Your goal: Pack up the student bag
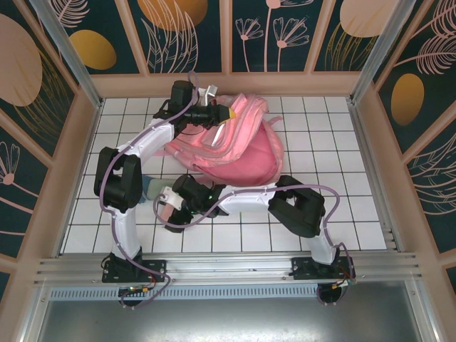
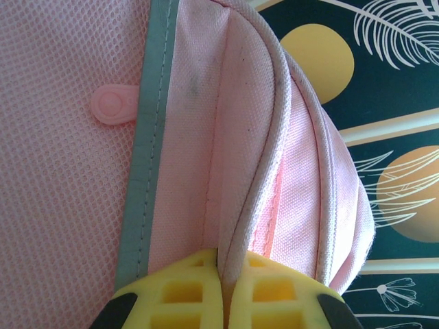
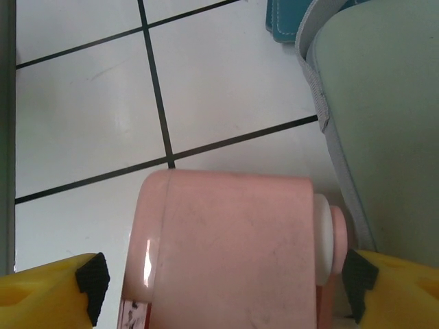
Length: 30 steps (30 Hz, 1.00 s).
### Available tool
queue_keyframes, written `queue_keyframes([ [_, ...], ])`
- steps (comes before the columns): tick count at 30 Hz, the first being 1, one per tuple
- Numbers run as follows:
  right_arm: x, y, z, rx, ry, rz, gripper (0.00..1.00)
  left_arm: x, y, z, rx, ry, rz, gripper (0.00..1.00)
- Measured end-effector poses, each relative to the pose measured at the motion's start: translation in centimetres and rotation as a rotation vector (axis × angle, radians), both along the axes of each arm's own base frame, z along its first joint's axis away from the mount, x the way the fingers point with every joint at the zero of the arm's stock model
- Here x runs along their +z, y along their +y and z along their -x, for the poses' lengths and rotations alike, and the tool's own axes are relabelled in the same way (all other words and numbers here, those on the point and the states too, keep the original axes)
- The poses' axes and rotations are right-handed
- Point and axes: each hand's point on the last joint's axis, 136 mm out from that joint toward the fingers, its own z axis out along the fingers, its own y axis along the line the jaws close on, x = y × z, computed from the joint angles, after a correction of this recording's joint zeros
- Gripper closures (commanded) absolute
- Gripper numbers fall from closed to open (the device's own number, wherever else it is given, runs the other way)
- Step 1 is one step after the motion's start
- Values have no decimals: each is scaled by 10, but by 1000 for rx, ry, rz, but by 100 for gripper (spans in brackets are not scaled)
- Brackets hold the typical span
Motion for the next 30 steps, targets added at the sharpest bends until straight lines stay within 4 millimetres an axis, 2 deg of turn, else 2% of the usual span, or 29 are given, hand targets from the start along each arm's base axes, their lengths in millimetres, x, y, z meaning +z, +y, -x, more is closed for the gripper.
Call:
queue_keyframes([
  [10, -4, 8, -1, 23, -38, 3, 26, 0, 0, 1, -2, 2, 4, 100],
  [16, -4, 8, 5, 41, -85, 6, 19, 0, 0, 0, -2, 3, 6, 100],
  [20, -19, -6, 18, 83, -123, 58, 17, 0, 0, 0, -1, 5, 8, 100],
  [22, -22, -8, 21, 99, -152, 70, 18, 0, 0, 1, -1, 8, 8, 100],
  [26, -22, -7, 22, 107, -177, 76, 26, 0, -1, 1, -3, 9, 10, 100],
  [29, -21, -6, 22, 108, -182, 72, 45, 0, -1, 1, -3, 10, 10, 100],
  [30, -21, -6, 22, 111, -185, 70, 47, -1, -1, 1, -3, 10, 9, 100],
])
